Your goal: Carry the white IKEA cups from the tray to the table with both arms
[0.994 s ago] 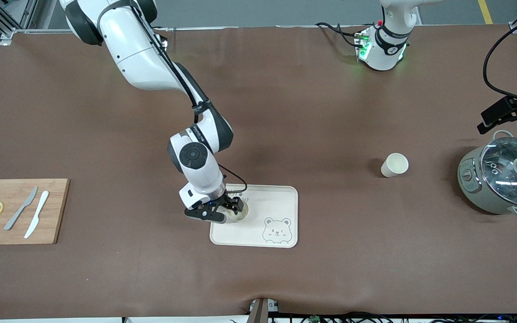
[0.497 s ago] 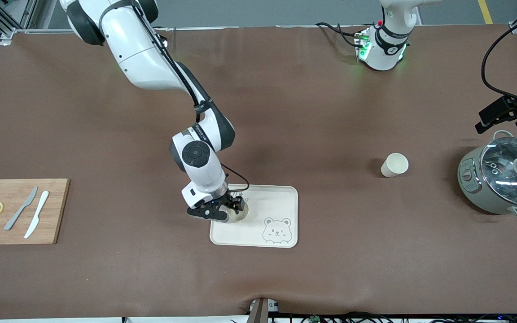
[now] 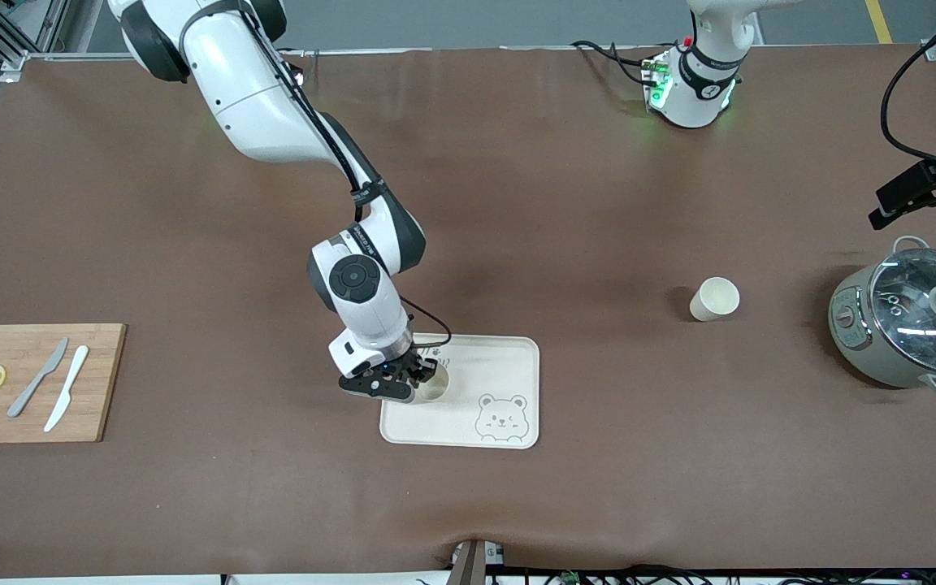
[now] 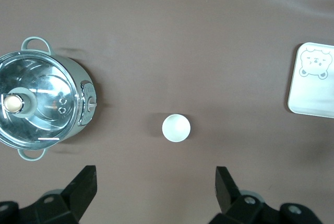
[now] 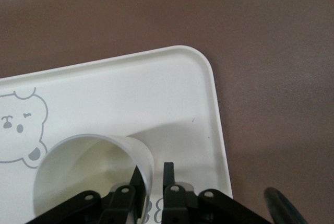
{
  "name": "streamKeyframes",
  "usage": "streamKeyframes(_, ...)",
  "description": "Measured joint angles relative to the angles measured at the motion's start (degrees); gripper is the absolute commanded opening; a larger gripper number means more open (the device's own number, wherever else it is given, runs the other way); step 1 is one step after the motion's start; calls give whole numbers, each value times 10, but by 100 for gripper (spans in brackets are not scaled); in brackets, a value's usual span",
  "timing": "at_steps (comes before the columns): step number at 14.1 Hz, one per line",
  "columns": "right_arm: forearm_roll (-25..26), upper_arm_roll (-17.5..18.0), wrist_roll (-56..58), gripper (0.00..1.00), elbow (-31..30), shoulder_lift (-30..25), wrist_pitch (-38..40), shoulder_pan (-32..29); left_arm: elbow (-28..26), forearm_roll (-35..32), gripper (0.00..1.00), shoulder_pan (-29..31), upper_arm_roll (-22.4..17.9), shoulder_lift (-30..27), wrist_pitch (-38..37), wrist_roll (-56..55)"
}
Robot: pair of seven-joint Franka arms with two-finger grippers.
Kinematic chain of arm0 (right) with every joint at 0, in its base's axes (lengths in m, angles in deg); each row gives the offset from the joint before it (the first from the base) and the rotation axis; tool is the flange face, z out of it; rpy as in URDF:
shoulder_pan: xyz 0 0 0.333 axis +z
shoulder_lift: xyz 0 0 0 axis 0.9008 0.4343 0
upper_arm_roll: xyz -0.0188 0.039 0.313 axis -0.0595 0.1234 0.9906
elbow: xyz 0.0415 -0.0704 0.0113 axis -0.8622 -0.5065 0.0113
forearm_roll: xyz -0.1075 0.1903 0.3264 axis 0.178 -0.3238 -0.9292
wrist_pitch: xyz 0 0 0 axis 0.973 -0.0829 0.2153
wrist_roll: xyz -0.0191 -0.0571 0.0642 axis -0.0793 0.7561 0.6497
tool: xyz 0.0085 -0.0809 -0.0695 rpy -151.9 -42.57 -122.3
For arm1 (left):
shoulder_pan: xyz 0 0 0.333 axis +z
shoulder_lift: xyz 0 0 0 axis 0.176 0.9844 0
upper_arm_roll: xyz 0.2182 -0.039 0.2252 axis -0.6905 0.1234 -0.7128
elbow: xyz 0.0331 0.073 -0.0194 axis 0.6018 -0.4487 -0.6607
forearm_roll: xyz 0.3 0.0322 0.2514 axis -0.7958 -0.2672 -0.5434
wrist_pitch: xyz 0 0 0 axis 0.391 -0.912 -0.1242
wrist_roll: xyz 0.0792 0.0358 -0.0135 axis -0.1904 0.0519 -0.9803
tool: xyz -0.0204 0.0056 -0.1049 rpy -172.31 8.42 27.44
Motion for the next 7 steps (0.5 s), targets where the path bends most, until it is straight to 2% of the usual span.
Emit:
streamKeyframes(1, 0, 0, 0, 0, 0, 0, 0, 0, 0, 0, 100, 0, 0, 1, 0, 0)
streamKeyframes(7, 0, 0, 0, 0, 4, 0, -1, 0, 0, 0, 100, -1, 1, 5, -1, 0)
